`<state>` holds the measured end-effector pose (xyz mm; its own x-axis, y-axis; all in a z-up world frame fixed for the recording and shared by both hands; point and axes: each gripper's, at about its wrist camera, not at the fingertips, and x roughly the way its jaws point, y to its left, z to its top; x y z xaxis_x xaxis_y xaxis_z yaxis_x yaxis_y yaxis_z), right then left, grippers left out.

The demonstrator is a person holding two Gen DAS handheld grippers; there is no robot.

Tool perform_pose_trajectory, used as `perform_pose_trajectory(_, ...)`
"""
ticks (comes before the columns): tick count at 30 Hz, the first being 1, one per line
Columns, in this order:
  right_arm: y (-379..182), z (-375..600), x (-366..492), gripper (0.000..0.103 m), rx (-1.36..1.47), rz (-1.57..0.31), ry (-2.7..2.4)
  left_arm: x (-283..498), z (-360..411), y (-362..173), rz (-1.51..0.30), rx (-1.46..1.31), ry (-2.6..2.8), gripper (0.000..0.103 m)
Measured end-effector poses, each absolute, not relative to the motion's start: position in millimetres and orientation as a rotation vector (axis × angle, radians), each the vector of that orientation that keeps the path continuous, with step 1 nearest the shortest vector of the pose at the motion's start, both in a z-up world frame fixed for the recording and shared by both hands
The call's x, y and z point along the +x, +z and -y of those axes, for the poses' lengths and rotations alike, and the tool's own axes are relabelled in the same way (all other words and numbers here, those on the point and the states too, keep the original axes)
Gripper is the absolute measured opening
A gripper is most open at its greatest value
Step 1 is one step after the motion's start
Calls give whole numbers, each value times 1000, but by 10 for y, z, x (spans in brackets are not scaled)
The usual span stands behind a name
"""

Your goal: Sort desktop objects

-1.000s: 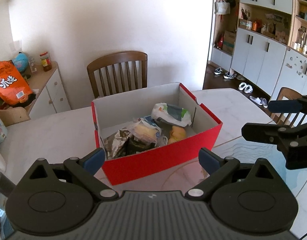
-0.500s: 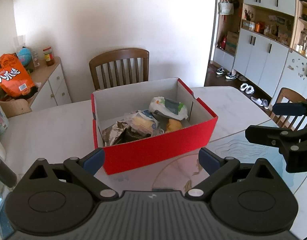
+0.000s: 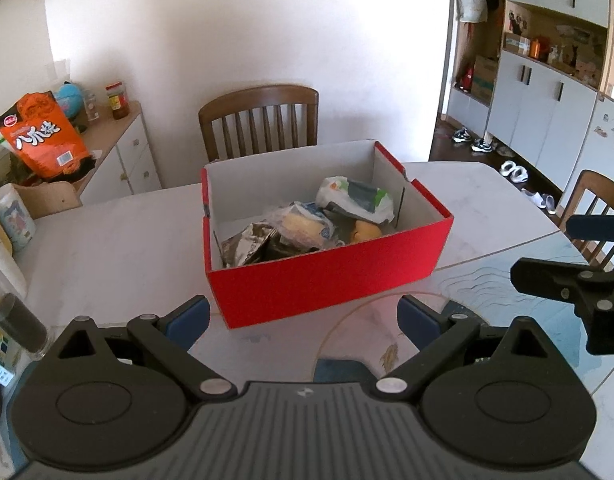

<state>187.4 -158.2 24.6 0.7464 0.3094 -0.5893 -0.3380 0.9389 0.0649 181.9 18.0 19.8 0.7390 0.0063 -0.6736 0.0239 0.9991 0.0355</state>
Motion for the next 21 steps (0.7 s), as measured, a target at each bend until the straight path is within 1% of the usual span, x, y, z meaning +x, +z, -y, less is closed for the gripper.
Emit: perform_pose_trajectory(21, 132, 1492, 1797, 93, -52, -692, 337, 1740, -235, 118, -753, 34, -15, 100)
